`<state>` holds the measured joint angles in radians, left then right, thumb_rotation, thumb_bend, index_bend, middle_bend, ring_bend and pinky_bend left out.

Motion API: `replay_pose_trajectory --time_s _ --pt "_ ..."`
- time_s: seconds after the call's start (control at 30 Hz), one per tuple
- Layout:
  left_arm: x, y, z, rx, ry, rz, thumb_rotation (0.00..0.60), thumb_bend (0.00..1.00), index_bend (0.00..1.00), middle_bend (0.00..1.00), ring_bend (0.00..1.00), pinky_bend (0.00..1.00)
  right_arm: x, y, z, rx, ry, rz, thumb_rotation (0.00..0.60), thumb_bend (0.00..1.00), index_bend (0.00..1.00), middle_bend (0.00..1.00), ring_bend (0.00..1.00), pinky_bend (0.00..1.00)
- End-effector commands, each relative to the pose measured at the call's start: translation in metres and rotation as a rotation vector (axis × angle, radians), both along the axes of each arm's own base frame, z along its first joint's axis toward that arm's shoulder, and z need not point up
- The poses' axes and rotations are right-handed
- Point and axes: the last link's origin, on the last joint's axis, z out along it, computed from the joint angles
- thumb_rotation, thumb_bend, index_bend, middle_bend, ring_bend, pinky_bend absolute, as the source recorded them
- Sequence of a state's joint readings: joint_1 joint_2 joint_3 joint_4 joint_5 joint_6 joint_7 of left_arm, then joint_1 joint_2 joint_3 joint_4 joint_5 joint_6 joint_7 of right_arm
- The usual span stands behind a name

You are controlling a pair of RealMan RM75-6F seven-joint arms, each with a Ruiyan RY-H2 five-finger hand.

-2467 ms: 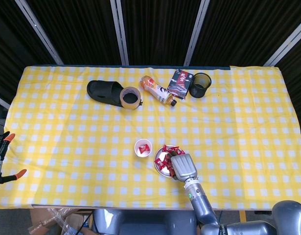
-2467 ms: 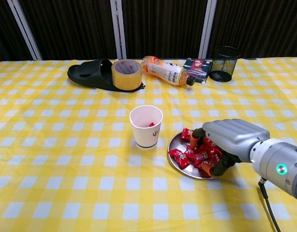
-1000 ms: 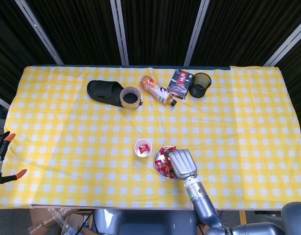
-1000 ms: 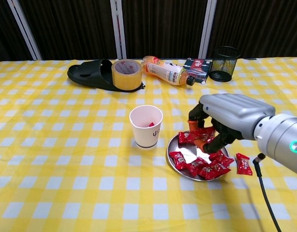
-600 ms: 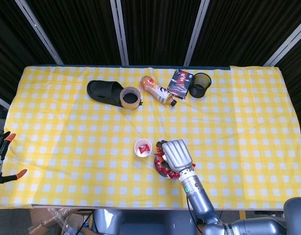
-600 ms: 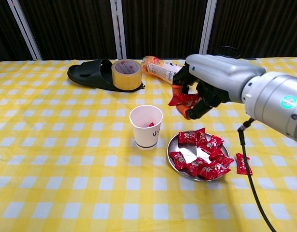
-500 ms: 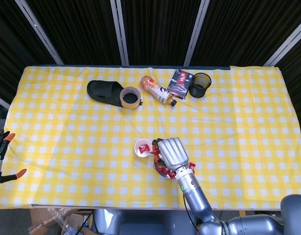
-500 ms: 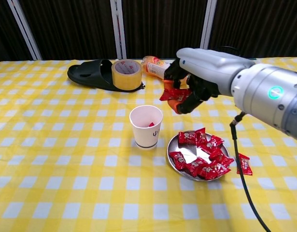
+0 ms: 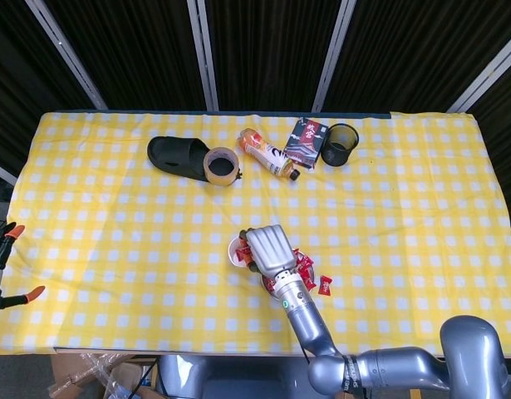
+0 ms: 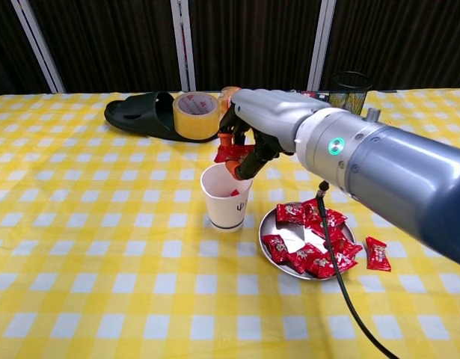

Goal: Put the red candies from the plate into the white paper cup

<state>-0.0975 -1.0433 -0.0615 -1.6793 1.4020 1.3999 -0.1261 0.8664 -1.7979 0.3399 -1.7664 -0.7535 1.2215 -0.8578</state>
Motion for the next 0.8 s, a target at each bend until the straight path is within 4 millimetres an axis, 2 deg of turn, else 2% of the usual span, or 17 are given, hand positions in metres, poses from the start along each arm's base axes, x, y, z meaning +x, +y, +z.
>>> replay_pose_trajectory --time_s 0.03,0.27,0.5,0.8 --pt "0.0001 0.0005 0.0012 0.007 0.001 -0.010 0.600 0.04 0.00 0.00 0.00 0.00 0.0039 -0.0012 -0.0054 0.008 0.002 0.000 0.600 0.52 0.58 0.56 0.82 0.83" --pt "-0.0003 0.0010 0.0022 0.010 -0.007 -0.011 0.600 0.04 0.00 0.00 0.00 0.00 0.0110 -0.0023 -0.0102 0.003 0.009 0.010 0.600 0.52 0.53 0.55 0.82 0.83" --pt "0.0000 0.0007 0.0028 0.012 -0.008 -0.011 0.600 0.04 0.00 0.00 0.00 0.00 0.0108 -0.0038 -0.0138 -0.005 0.022 0.009 0.600 0.52 0.48 0.49 0.82 0.83" --pt "0.0003 0.0009 0.0023 0.009 -0.010 -0.007 0.600 0.04 0.00 0.00 0.00 0.00 0.0095 -0.0010 -0.0108 -0.009 0.020 0.013 0.600 0.52 0.48 0.49 0.82 0.83"
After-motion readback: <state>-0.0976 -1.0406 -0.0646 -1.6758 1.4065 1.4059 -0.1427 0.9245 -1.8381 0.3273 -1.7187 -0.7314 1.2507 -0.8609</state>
